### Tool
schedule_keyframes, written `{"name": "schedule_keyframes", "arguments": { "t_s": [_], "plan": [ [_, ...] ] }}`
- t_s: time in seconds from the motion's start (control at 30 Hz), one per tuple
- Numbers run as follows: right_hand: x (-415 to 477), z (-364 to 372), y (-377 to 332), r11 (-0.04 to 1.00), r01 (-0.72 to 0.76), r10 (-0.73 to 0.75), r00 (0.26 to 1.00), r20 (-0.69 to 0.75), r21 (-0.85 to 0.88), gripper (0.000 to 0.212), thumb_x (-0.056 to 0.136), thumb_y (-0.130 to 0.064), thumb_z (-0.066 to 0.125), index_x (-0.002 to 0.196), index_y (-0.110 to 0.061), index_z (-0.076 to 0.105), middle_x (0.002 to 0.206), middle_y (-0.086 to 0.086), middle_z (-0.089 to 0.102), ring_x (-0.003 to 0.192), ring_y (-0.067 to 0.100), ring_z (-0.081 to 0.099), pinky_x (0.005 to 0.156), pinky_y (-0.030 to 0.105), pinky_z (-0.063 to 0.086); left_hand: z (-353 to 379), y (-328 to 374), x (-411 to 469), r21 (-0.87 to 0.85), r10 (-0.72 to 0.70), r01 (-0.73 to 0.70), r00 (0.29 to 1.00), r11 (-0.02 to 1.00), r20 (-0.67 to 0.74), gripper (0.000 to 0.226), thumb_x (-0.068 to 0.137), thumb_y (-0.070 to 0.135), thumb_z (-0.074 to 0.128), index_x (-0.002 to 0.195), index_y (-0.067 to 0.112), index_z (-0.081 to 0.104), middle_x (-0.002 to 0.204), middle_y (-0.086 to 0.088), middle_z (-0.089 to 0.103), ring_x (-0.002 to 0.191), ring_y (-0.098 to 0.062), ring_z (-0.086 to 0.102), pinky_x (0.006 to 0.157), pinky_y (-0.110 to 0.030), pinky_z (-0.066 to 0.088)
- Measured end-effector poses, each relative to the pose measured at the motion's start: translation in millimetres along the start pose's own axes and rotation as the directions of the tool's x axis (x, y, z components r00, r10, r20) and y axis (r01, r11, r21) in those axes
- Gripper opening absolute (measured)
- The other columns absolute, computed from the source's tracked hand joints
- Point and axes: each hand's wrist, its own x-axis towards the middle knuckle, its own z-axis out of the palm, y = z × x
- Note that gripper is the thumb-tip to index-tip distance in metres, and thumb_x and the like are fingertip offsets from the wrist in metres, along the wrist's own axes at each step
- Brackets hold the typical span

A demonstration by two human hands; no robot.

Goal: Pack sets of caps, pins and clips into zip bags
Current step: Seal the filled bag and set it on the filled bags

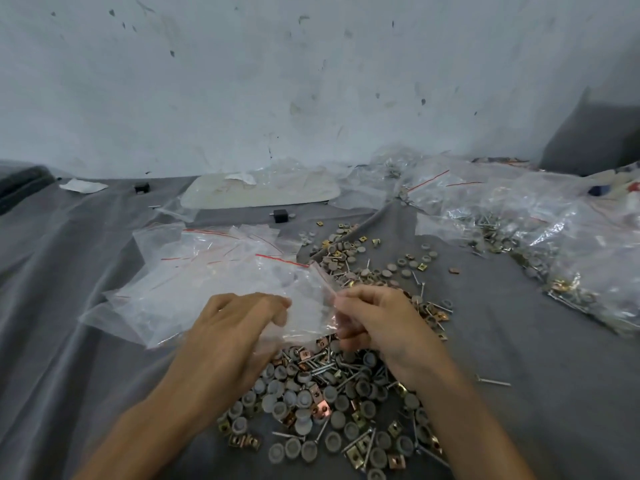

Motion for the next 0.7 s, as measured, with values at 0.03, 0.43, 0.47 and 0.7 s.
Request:
{"name": "schedule_keyframes", "arguments": {
  "t_s": [0.03,0.43,0.47,0.7],
  "plan": [
    [-0.3,-0.9,0.2,0.999,0.025,-0.026,0.999,-0.022,-0.022,0.012,0.095,-0.016,0.070,0.086,-0.012,0.077,0.079,0.007,0.072,0.065,0.017,0.067,0.058,0.028,0.057,2.4,-4.9,-2.4,0.009,-0.079,0.079,0.994,0.997,0.070,0.054,0.080,0.035,0.080,0.124,0.033,0.048,0.130,0.018,0.059,0.118,-0.005,0.055,0.096,-0.030,0.038],
    [-15.2,-33.6,-19.2,0.907,0.173,-0.104,0.975,-0.194,0.385,0.023,0.080,-0.027,0.070,0.088,-0.006,0.074,0.078,0.008,0.065,0.065,0.015,0.066,0.054,0.025,0.057,-14.8,-57.9,13.4,-0.038,-0.423,0.454,0.793,0.890,-0.438,0.017,0.087,0.009,0.075,0.102,0.016,0.073,0.094,0.000,0.074,0.082,-0.023,0.065,0.070,-0.040,0.053],
    [-15.4,-34.3,-19.1,0.902,0.168,-0.100,0.977,-0.186,0.398,0.021,0.083,-0.024,0.070,0.090,-0.004,0.073,0.078,0.008,0.065,0.065,0.016,0.066,0.054,0.025,0.057,-18.0,-63.1,13.5,-0.002,-0.432,0.485,0.777,0.874,-0.458,0.018,0.088,0.007,0.074,0.104,0.015,0.073,0.097,-0.004,0.074,0.086,-0.027,0.066,0.075,-0.042,0.052],
    [-22.8,-19.1,-17.5,0.911,0.225,-0.177,0.970,-0.166,0.345,0.009,0.075,-0.024,0.075,0.082,-0.019,0.078,0.083,0.008,0.072,0.080,0.027,0.074,0.069,0.034,0.062,-34.9,-8.8,20.6,-0.108,-0.483,0.476,0.809,0.873,-0.335,0.041,0.086,0.011,0.067,0.122,0.030,0.065,0.119,0.006,0.067,0.110,-0.015,0.057,0.090,-0.034,0.047]
  ]
}}
